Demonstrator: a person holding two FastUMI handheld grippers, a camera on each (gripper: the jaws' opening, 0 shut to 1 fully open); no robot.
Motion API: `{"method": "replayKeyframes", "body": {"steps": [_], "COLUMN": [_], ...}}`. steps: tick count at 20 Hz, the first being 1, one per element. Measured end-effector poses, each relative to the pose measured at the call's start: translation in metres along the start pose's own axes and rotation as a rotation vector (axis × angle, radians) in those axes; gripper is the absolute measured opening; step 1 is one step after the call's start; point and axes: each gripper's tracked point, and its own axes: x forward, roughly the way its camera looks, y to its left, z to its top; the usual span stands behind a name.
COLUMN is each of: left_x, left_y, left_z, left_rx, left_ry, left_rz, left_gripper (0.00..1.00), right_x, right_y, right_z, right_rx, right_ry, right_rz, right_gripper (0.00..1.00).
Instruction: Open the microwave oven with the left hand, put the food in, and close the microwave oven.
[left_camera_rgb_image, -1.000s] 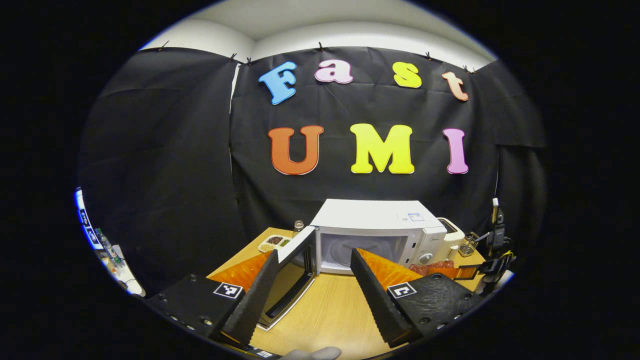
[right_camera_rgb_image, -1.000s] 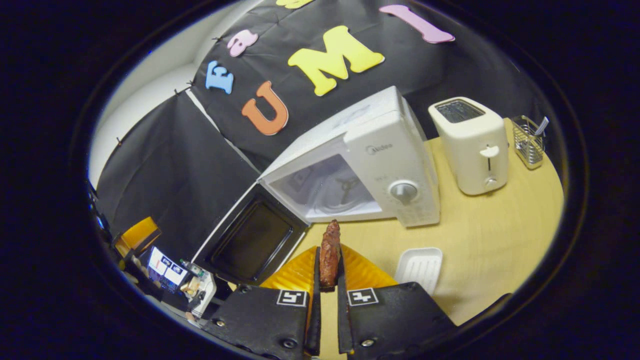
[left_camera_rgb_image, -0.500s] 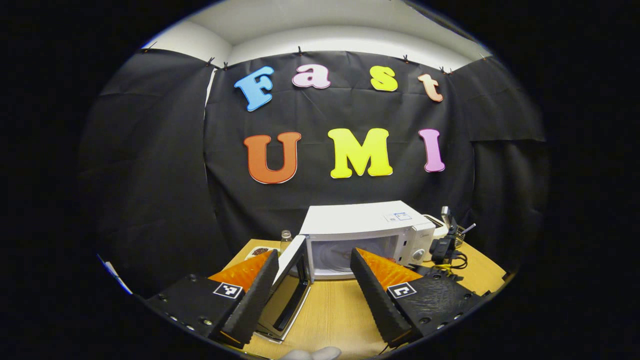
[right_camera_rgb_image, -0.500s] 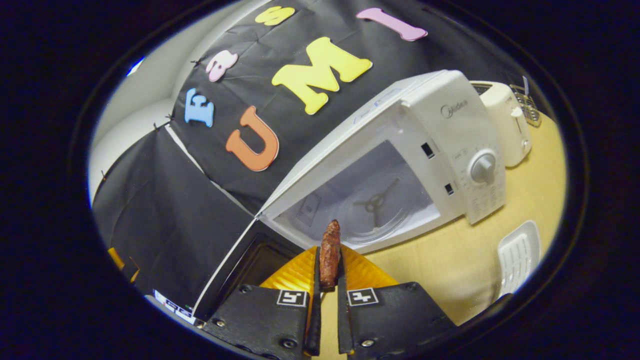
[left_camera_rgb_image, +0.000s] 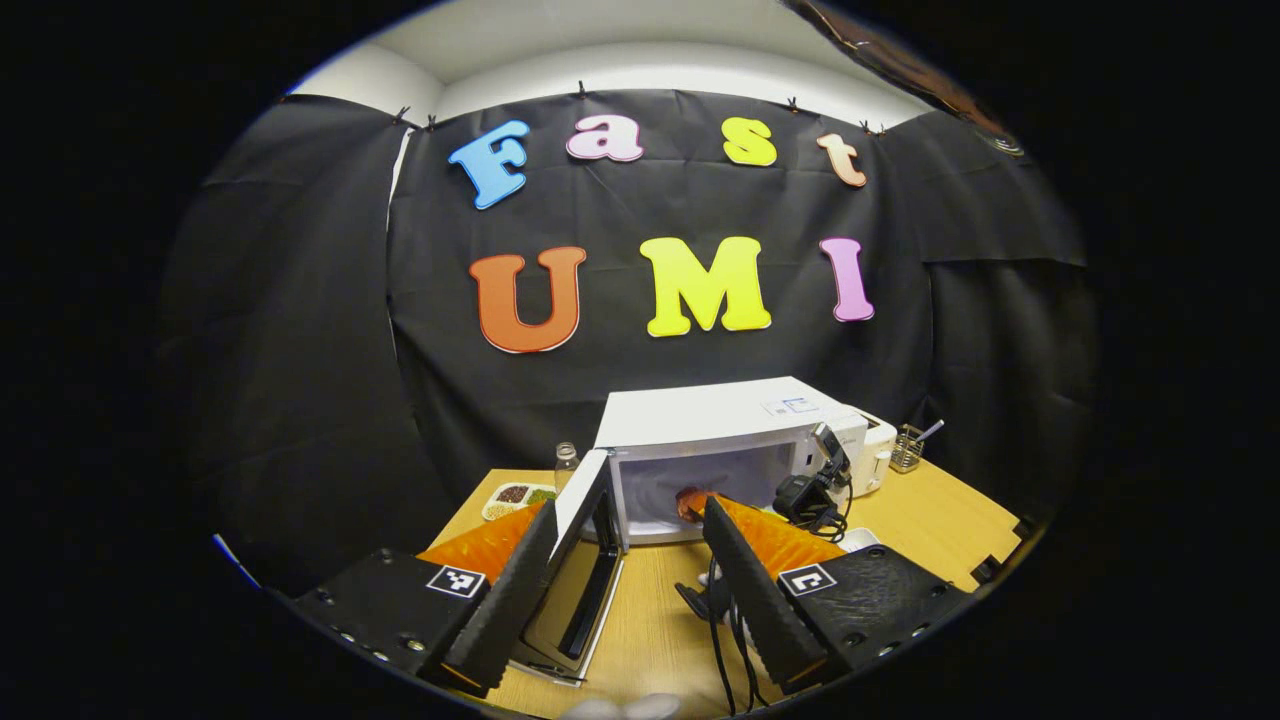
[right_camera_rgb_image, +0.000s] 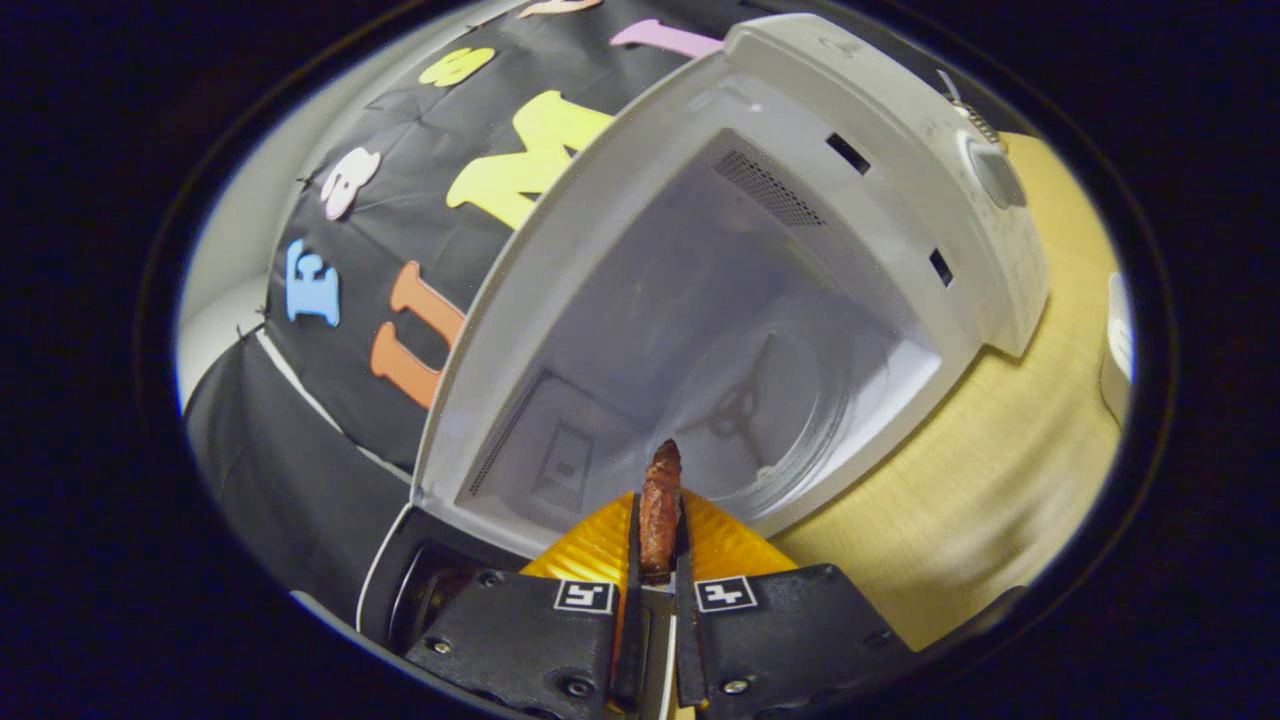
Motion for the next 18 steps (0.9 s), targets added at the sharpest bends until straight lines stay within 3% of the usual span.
{"method": "replayKeyframes", "body": {"steps": [4, 8, 9, 10, 11, 12, 13, 16, 17, 18], "left_x": [0.008, 0.015, 0.016, 0.016, 0.015, 0.015, 0.015, 0.014, 0.013, 0.013], "left_y": [0.010, 0.019, 0.021, 0.023, 0.023, 0.024, 0.027, 0.030, 0.030, 0.030], "left_z": [-0.004, -0.008, -0.010, -0.012, -0.015, -0.017, -0.021, -0.025, -0.026, -0.026], "left_rx": [0.020, 0.029, 0.025, 0.019, 0.013, 0.012, 0.016, 0.017, 0.016, 0.020], "left_ry": [0.006, 0.007, 0.010, 0.017, 0.023, 0.027, 0.034, 0.045, 0.048, 0.046], "left_rz": [-0.006, -0.005, -0.005, -0.006, -0.008, -0.008, -0.004, 0.003, 0.002, 0.002], "left_gripper": [0.92, 0.92, 0.92, 0.92, 0.92, 0.92, 0.92, 0.92, 0.92, 0.92], "right_x": [0.032, 0.050, 0.055, 0.058, 0.060, 0.062, 0.064, 0.059, 0.056, 0.055], "right_y": [-0.010, -0.014, -0.014, -0.016, -0.021, -0.027, -0.026, -0.031, -0.032, -0.034], "right_z": [-0.004, -0.002, -0.002, -0.003, -0.004, -0.004, -0.002, 0.010, 0.013, 0.016], "right_rx": [0.065, 0.045, 0.052, 0.053, 0.041, 0.008, -0.007, -0.109, -0.171, -0.222], "right_ry": [-0.035, -0.092, -0.107, -0.109, -0.112, -0.123, -0.129, -0.160, -0.170, -0.178], "right_rz": [-0.051, -0.082, -0.083, -0.090, -0.102, -0.127, -0.119, -0.161, -0.185, -0.206], "right_gripper": [0.16, 0.16, 0.07, 0.17, 0.19, 0.09, 0.24, 0.29, 0.24, 0.30]}}
